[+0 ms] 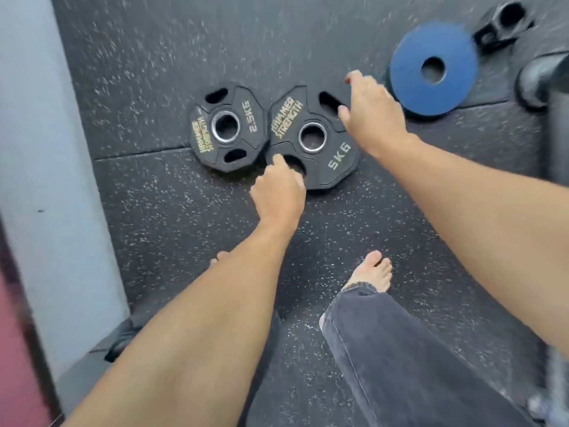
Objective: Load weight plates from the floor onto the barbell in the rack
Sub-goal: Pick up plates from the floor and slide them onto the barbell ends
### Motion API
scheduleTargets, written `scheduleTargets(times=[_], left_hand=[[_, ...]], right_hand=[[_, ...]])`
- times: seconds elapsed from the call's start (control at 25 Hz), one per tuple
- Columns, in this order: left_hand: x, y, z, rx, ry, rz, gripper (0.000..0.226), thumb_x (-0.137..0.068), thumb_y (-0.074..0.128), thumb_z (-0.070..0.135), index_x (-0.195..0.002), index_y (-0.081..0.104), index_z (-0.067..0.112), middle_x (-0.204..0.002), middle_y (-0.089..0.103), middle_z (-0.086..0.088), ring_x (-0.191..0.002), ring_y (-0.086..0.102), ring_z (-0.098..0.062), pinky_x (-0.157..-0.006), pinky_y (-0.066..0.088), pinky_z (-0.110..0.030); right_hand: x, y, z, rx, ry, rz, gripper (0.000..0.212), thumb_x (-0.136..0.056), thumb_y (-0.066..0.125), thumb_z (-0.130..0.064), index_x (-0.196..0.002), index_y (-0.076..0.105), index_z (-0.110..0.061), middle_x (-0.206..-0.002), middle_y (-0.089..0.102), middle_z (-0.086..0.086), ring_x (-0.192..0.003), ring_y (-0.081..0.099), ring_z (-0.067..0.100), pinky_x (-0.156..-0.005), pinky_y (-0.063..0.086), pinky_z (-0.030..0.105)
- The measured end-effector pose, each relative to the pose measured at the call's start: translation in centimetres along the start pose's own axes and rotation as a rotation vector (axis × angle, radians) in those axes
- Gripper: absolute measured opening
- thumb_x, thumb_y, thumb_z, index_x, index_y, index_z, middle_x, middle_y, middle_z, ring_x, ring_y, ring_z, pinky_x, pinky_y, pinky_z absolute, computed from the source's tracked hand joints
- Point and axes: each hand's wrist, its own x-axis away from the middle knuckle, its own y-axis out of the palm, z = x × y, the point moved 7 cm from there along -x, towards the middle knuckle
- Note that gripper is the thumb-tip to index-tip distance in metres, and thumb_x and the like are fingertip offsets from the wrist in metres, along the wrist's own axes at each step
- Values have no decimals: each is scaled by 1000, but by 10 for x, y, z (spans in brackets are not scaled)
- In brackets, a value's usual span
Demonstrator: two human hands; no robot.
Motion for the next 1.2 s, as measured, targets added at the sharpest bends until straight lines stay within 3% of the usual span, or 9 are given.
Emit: scheduleTargets(times=[0.16, 0.36, 0.56, 0.68, 0.8, 1.04, 1.2], left_hand=[[-39, 55, -11, 179, -272, -23, 33, -101, 48, 29, -122, 45, 4, -114, 67, -17, -106, 64, -39, -79, 47, -42], [-64, 82, -18, 322, -524, 55, 31, -99, 50, 8, -126, 34, 7, -111, 66, -20, -103, 65, -37, -70, 36, -33], [-63, 87, -15, 392, -620, 75, 39, -95, 53, -1, -127, 32, 7, -118, 61, -24, -104, 62, -41, -74, 40, -36], [-60, 80, -18, 345, -577, 53, 38, -93, 55, -2, -124, 33, 6, -115, 60, -24, -104, 60, -40, -79, 45, -41], [-54, 66, -21, 277, -496, 10, 36, -92, 56, -3, -120, 34, 5, -112, 62, -22, -105, 60, -40, -81, 46, -43], [-49, 55, 2, 174, -314, -99, 46, -87, 62, -6, -123, 35, 4, -116, 64, -21, -113, 60, -41, -88, 49, -44], [-31, 37, 28, 82, -173, -113, 40, -89, 61, -4, -123, 41, 2, -119, 62, -23, -114, 59, -41, -88, 49, -43]], right_hand=[[-56, 63, 11, 109, -39, -102, 41, -97, 53, -15, -134, 38, -6, -129, 47, 19, -116, 49, 42, -82, 47, 50], [-96, 97, 11, 272, -15, -178, 57, -84, 46, 11, -137, 32, -3, -139, 35, 24, -123, 38, 43, -84, 49, 60], [-98, 94, 3, 323, -60, -193, 45, -87, 47, 13, -131, 38, 7, -131, 40, 25, -115, 46, 44, -86, 51, 48], [-83, 88, 4, 339, -95, -206, 32, -94, 39, 8, -126, 43, 7, -127, 43, 23, -115, 47, 42, -90, 48, 47], [-52, 88, 26, 343, -49, -231, 33, -95, 36, 7, -127, 46, 7, -123, 46, 19, -112, 50, 36, -90, 47, 46], [4, 89, 81, 184, 234, -364, 38, -98, 40, -1, -135, 41, 10, -132, 46, 22, -123, 48, 37, -101, 47, 46], [45, 52, 100, 40, 434, -286, 33, -99, 43, -3, -131, 40, 7, -130, 48, 25, -119, 54, 40, -98, 47, 43]])
